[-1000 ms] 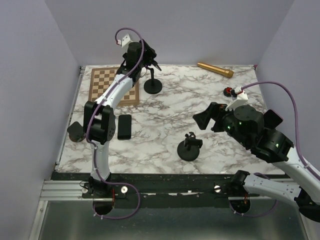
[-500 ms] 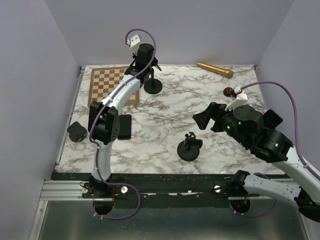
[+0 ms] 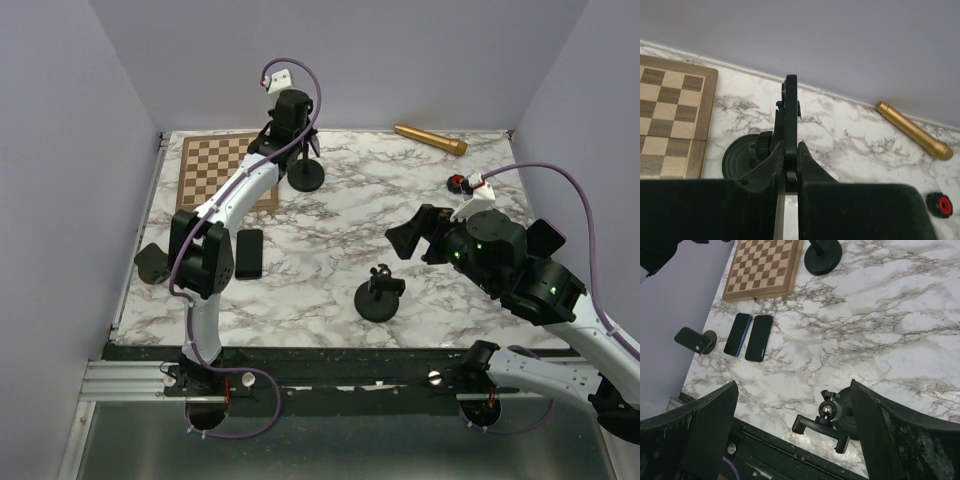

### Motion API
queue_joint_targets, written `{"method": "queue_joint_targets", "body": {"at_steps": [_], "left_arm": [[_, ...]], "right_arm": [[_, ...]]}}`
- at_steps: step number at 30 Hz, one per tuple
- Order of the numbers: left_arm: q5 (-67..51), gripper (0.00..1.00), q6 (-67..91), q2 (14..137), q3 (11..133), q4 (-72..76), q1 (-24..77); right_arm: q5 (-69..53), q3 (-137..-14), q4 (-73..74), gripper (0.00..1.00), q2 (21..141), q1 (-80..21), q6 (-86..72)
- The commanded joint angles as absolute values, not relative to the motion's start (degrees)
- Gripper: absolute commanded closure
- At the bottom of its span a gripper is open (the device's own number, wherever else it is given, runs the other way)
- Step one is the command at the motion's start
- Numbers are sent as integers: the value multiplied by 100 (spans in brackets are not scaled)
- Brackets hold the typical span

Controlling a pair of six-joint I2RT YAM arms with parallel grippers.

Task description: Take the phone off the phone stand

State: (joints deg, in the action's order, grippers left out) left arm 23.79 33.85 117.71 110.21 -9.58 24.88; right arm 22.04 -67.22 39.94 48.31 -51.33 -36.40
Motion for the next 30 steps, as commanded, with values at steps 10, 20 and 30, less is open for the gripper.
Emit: {"method": "queue_joint_targets", "body": {"at_steps": [10, 20, 30], "left_arm": [[-1839, 100, 2204, 8883, 8216, -382, 2575], [-4957, 100, 1997, 9296, 8507, 262, 2869], [-4883, 100, 1538, 10038, 9111, 69, 3664]], "right_arm": [[2268, -6532, 3863, 0, 4971, -5159, -3600], [2336, -6687, 3933, 0, 5228, -5165, -3568], [3026, -6781, 4617, 0, 4874, -5159, -3589]]}}
